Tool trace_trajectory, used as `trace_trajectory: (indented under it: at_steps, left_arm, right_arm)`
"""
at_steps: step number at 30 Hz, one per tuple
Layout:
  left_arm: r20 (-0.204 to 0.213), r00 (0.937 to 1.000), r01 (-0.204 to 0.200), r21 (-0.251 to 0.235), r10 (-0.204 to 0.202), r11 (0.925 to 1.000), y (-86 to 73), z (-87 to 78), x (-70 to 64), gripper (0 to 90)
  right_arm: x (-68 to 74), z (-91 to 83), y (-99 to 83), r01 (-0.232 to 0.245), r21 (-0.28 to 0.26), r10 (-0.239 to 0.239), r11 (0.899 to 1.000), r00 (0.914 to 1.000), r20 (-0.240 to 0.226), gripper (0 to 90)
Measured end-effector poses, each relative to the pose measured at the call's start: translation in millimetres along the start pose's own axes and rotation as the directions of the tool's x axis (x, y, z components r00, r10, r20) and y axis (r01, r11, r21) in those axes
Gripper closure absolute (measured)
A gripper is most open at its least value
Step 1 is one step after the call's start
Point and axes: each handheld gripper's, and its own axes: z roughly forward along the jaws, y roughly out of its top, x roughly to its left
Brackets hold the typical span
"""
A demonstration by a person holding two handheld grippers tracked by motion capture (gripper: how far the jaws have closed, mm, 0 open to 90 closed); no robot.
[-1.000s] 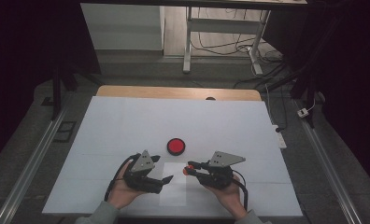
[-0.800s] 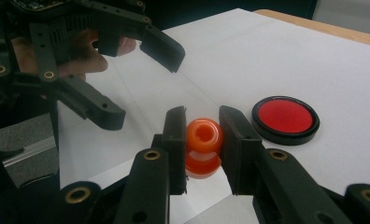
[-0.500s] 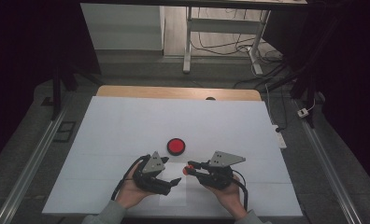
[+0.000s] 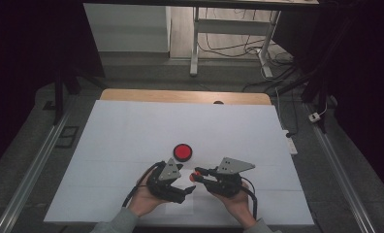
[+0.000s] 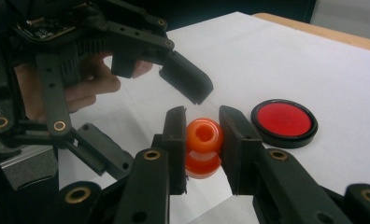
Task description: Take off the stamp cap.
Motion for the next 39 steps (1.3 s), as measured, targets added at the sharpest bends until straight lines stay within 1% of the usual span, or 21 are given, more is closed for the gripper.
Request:
trace_trajectory:
  at_steps: [6,8,11,14,19,24,29,35,39]
  left_arm:
    - [0.003,1.0000,-0.004,-0.004,0.004,1.0000,4.2,5.7,-2.6,20.5]
    - [0.001,1.0000,-0.003,-0.005,0.003,1.0000,5.4,7.4,-3.4,21.0]
    - [-0.002,0.9999,-0.016,0.002,0.016,0.9999,6.5,9.4,-4.6,22.5]
    - [-0.001,0.9998,-0.019,0.008,0.019,0.9998,6.5,10.9,-4.4,24.5]
    - [-0.013,0.9995,-0.027,0.019,0.027,0.9994,6.2,13.9,-4.8,27.8]
    - [-0.039,0.9976,-0.056,0.037,0.057,0.9978,5.3,17.5,-6.6,31.9]
    - [-0.042,0.9966,-0.070,0.040,0.071,0.9968,5.2,18.7,-6.6,39.0]
    - [-0.040,0.9963,-0.075,0.034,0.076,0.9966,5.0,19.0,-6.6,43.9]
    - [-0.038,0.9952,-0.088,0.047,0.090,0.9950,4.6,19.5,-6.8,47.0]
  right_arm:
    - [1.3,-1.4,1.3,0.005,-0.018,-0.005,1.000,1.0000,0.003,72.1]
    - [0.6,-1.6,1.2,0.005,-0.014,-0.005,1.000,1.0000,0.002,72.0]
    - [0.2,-1.5,1.0,0.004,-0.011,-0.004,1.000,1.0000,0.002,72.0]
    - [0.1,-1.8,1.1,0.005,-0.012,-0.005,1.000,1.0000,0.003,72.1]
    - [0.0,-1.7,1.0,0.004,-0.012,-0.004,1.000,1.0000,0.002,72.1]
    - [0.0,-1.7,1.0,0.003,-0.010,-0.003,1.000,1.0000,0.001,72.1]
    - [-0.1,-1.2,0.5,0.001,-0.010,-0.001,1.000,1.0000,-0.001,72.1]
    - [-0.2,-1.1,0.2,-0.003,-0.014,0.003,1.000,1.0000,-0.001,72.0]
    - [-0.4,-1.0,-0.2,-0.007,-0.015,0.007,1.000,1.0000,0.000,72.0]
